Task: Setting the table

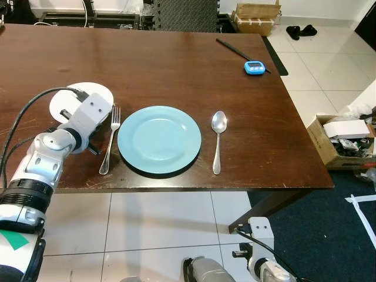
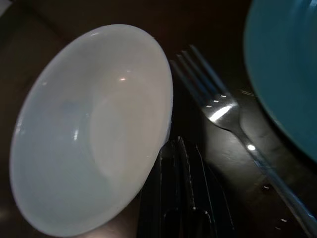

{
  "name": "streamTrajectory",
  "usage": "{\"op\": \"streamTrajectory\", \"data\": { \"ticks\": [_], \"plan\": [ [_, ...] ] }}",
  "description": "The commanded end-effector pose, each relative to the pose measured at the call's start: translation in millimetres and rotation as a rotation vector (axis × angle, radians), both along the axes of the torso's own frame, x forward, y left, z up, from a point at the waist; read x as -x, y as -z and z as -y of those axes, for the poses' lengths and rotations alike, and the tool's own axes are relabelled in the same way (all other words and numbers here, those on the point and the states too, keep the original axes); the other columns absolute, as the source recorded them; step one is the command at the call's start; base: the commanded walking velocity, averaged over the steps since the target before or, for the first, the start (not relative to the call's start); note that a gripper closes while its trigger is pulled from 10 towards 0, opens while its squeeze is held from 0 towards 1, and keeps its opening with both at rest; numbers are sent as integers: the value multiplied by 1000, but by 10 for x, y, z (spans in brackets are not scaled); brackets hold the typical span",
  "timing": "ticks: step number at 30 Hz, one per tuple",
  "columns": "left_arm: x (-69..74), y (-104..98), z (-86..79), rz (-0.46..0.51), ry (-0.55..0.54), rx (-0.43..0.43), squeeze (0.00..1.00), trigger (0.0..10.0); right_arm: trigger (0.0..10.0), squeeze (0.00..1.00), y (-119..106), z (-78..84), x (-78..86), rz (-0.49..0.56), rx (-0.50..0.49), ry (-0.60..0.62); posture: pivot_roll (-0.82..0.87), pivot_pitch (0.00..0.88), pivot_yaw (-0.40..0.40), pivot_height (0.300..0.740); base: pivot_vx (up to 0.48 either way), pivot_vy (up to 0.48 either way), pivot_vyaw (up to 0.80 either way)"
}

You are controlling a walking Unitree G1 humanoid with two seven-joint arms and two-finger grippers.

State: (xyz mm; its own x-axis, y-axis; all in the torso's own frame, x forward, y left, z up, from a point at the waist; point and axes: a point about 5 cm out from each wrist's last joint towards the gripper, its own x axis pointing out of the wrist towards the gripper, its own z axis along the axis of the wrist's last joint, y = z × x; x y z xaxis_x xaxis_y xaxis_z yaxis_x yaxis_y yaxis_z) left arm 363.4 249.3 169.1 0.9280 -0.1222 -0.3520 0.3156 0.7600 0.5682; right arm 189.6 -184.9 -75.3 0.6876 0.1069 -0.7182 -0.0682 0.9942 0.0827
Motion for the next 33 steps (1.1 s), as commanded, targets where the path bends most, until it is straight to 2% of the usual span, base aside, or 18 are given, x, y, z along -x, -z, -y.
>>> {"op": "streamTrajectory", "data": {
  "ticks": [1,6,16,22,25,28,33],
  "plan": [
    [2,4,-73,3,-30,-18,0,0,10000,0,27,40,60,-17,2,16,47,84,-12,740,0,0,0],
    [-11,10,-134,20,-71,-43,0,0,10000,0,22,46,53,-14,2,17,45,86,-11,740,0,0,0],
    [10,53,-180,-6,-68,-78,0,0,10000,0,22,52,54,-15,3,19,44,85,-12,740,0,0,0],
    [97,73,-169,-121,-22,-79,0,0,10000,0,22,48,54,-14,3,20,40,83,-11,740,0,0,0],
    [211,-7,-196,-219,26,-83,0,0,10000,0,22,57,57,-14,4,22,40,84,-10,740,0,0,0],
    [248,-40,-222,-241,32,-98,0,0,10000,0,23,61,59,-14,5,22,40,84,-10,740,0,0,0],
    [423,-230,-259,-316,93,-86,0,0,10000,0,21,61,57,-14,5,19,45,80,-14,740,0,0,0]
  ]
}}
